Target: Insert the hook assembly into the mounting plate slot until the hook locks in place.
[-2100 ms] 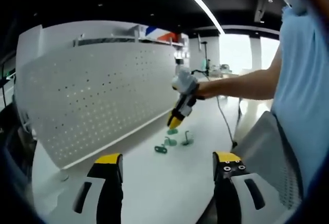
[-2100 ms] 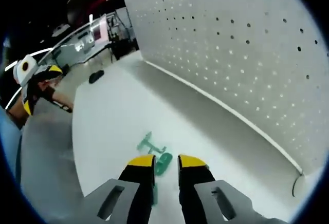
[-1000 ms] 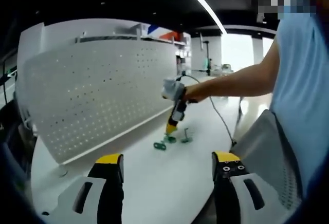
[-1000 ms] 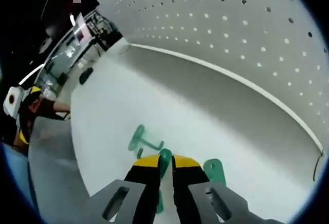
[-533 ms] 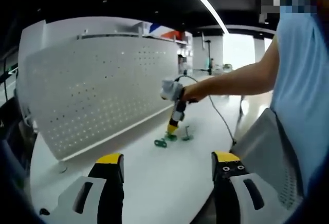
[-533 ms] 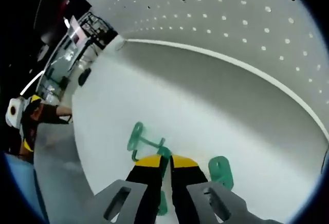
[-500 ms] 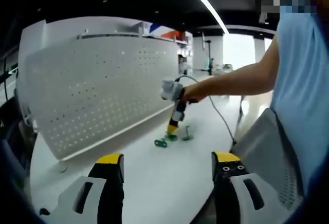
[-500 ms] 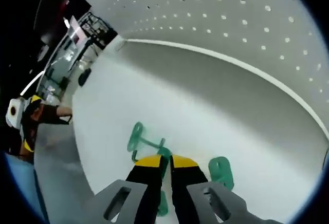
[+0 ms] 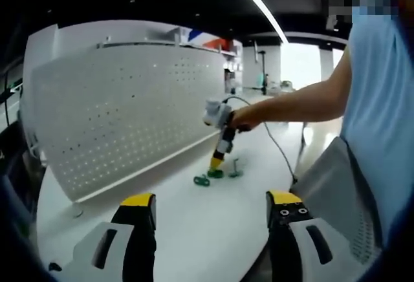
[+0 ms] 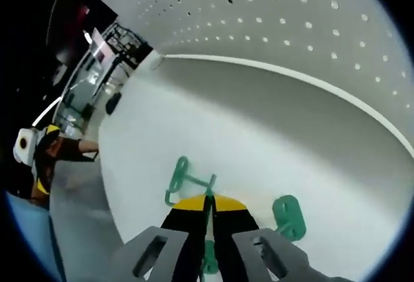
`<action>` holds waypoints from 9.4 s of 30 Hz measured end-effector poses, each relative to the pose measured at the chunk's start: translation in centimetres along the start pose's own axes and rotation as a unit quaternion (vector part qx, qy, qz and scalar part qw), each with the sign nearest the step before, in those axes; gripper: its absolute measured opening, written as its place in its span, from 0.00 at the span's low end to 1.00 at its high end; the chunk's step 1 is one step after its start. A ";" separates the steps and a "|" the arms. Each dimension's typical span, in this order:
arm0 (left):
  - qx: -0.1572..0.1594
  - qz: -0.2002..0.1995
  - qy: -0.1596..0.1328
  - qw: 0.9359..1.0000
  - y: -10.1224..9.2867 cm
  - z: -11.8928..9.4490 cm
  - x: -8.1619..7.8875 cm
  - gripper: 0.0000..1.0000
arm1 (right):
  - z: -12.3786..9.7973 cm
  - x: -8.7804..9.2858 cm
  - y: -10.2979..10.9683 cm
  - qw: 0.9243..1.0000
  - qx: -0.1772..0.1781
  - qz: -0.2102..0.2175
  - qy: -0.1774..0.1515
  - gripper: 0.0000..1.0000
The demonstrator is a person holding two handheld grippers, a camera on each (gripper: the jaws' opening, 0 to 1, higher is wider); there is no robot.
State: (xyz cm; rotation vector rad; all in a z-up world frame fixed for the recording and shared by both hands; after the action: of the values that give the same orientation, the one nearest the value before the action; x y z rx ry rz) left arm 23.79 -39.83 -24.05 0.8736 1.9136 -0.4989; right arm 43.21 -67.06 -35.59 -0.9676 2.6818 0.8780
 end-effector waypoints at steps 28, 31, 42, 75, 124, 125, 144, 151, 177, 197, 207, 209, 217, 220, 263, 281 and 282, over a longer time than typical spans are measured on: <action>0.035 0.014 -0.045 0.998 -0.7 0.7 -2.5 0.62 | -5.8 -0.4 4.5 0.990 -0.040 -0.038 -0.127 0.00; 0.042 0.011 -0.061 0.997 -0.7 0.6 -3.0 0.60 | -6.7 -0.4 5.4 0.987 -0.050 -0.046 -0.145 0.00; 0.066 0.011 -0.106 0.992 -0.8 0.6 -5.2 0.52 | -9.7 -0.9 9.5 0.968 -0.097 -0.083 -0.217 0.00; 0.134 0.032 -0.189 0.972 -1.4 0.9 -9.3 0.24 | -12.1 -1.7 17.4 0.910 -0.226 -0.199 -0.286 0.00; 0.197 0.001 -0.253 0.947 -1.9 0.8 -10.7 0.04 | -13.0 -1.5 19.4 0.818 -0.255 -0.322 -0.402 0.00; 0.198 0.003 -0.250 0.948 -1.9 0.9 -10.6 0.04 | -13.1 -1.4 19.4 0.818 -0.251 -0.325 -0.402 0.00; 0.211 0.033 -0.213 0.954 -1.7 2.4 -11.1 0.03 | -15.1 -0.5 17.8 0.839 -0.147 -0.343 -0.396 0.07; 0.215 0.037 -0.207 0.954 -1.5 2.9 -11.3 0.03 | -16.1 0.1 16.9 0.849 -0.089 -0.349 -0.386 0.16; 0.219 0.056 -0.198 0.954 -0.1 5.1 -13.0 0.03 | -18.9 3.5 14.0 0.876 0.047 -0.301 -0.374 0.48; 0.209 0.079 -0.187 0.957 4.3 7.4 -16.0 0.02 | -20.7 4.7 13.2 0.876 0.102 -0.244 -0.403 0.83; 0.203 0.100 -0.185 0.956 7.6 8.5 -18.7 0.03 | -21.0 4.9 13.1 0.880 0.117 -0.224 -0.402 0.93; 0.202 0.103 -0.185 0.956 8.4 8.7 -19.2 0.03 | -21.0 4.9 13.2 0.881 0.117 -0.221 -0.402 0.93; 0.198 0.112 -0.187 0.956 10.6 9.9 -21.2 0.02 | -21.2 5.1 13.0 0.884 0.124 -0.209 -0.400 0.92; 0.199 0.115 -0.186 0.955 11.1 10.3 -21.5 0.02 | -21.3 5.3 13.0 0.885 0.129 -0.205 -0.397 0.92; 0.183 0.101 -0.202 0.957 17.2 14.0 -24.0 0.02 | -21.0 4.8 12.7 0.892 0.137 -0.183 -0.391 0.91; 0.178 0.105 -0.188 0.960 17.5 14.5 -23.8 0.03 | -21.0 5.2 12.6 0.892 0.140 -0.180 -0.391 0.90; 0.174 0.109 -0.188 0.960 17.3 14.5 -23.8 0.03 | -21.0 5.1 12.6 0.891 0.141 -0.181 -0.392 0.90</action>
State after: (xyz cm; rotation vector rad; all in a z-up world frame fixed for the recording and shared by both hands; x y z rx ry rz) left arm 52.51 -46.49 -9.70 1.1112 1.3842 -0.8190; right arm 32.33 -74.13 -14.15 -0.7765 1.7994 0.5941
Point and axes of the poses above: the point that each gripper's makers call its tool centre point, and the gripper's own axes: z roughly forward along the fingers, y roughly to its left, x roughly out of its underside, the point moved 9 cm from there along -z, roughly backward along the fingers, and after that the axes turned 7 degrees about y, right-handed, at the moved point
